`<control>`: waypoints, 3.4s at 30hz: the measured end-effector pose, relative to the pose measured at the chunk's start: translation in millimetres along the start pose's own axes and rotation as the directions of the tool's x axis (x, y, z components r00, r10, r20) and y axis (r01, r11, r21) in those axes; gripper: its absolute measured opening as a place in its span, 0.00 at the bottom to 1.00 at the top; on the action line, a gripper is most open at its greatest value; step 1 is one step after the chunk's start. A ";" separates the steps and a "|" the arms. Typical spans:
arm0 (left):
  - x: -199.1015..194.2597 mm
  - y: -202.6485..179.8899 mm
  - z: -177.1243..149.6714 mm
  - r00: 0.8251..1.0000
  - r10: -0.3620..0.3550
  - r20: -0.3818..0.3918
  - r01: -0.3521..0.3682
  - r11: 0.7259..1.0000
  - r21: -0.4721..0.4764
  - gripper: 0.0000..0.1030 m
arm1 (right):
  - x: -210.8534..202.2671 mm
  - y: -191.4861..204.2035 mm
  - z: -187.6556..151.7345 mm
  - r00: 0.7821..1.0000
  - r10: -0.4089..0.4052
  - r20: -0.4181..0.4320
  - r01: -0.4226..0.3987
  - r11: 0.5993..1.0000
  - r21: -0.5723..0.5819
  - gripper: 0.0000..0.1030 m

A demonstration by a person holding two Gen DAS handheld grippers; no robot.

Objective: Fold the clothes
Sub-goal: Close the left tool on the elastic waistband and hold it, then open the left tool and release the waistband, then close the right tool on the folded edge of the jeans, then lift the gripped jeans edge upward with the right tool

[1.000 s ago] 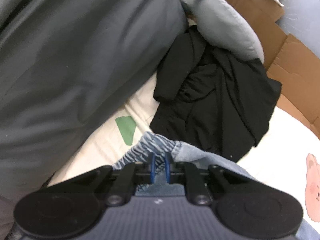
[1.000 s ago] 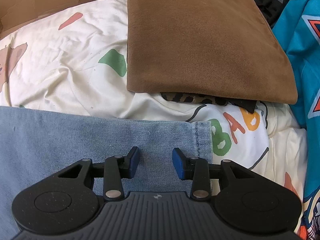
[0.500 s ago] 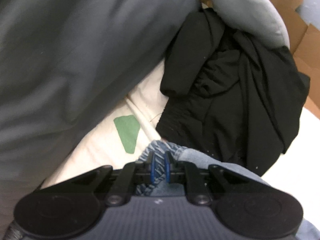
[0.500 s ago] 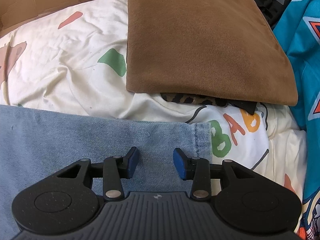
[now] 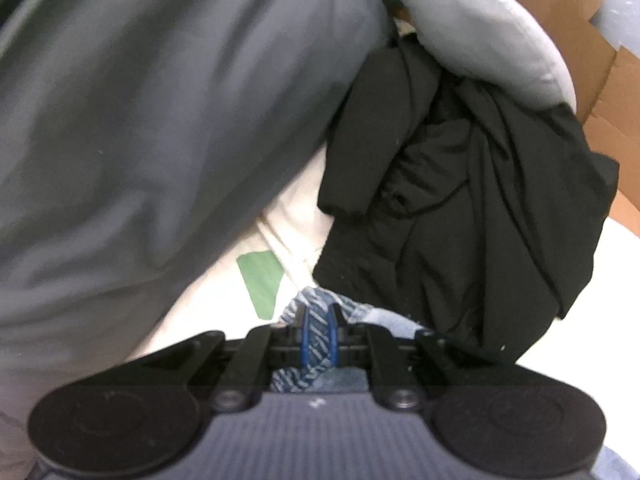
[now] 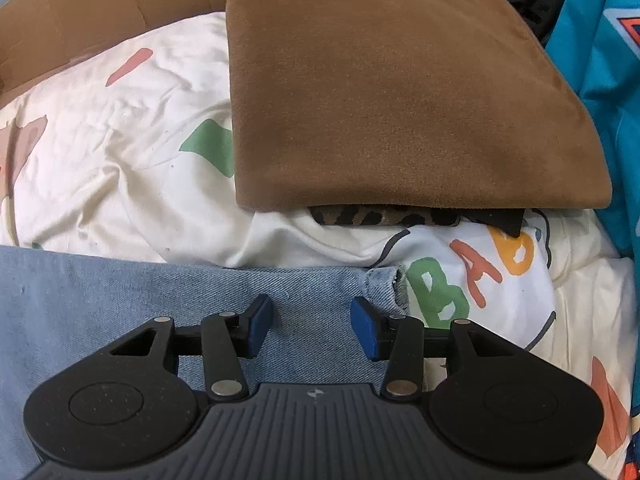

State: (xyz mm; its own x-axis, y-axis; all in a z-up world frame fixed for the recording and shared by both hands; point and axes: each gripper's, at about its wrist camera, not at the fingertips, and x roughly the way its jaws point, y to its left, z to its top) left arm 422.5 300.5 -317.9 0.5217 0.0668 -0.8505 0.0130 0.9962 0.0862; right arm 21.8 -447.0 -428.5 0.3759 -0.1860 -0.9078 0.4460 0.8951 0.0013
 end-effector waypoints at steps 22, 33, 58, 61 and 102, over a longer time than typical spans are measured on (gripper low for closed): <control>-98.4 -44.3 -52.2 0.997 -0.064 -0.037 0.064 0.998 -0.018 0.50 | -52.0 -98.3 -57.0 0.974 0.224 0.030 -0.225 0.946 0.235 0.50; -120.8 -46.6 -89.4 0.995 -0.017 -0.094 0.009 0.996 -0.088 0.54 | -38.4 -117.0 -84.4 0.950 0.310 -0.027 -0.290 0.914 0.283 0.50; -99.7 -77.4 -133.9 0.973 -0.047 -0.227 0.019 0.992 -0.123 0.57 | -7.7 -143.7 -79.1 0.829 0.560 0.012 -0.520 0.762 0.386 0.21; -101.6 -82.0 -133.4 0.973 -0.049 -0.226 0.023 0.993 -0.112 0.57 | -26.8 -132.0 -71.6 0.838 0.546 0.008 -0.520 0.793 0.317 0.21; -100.9 -94.1 -137.4 0.973 -0.072 -0.218 0.053 0.995 -0.090 0.57 | 27.9 -156.7 -44.6 0.589 0.799 -0.118 -0.729 0.589 0.349 0.10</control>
State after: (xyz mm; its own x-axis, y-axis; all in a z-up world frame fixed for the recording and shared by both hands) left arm 251.4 207.7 -311.5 0.3206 0.0058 -0.9472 -0.0358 0.9993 -0.0060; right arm -73.8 -574.4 -472.7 0.4819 0.6535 -0.5837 0.2722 0.5215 0.8086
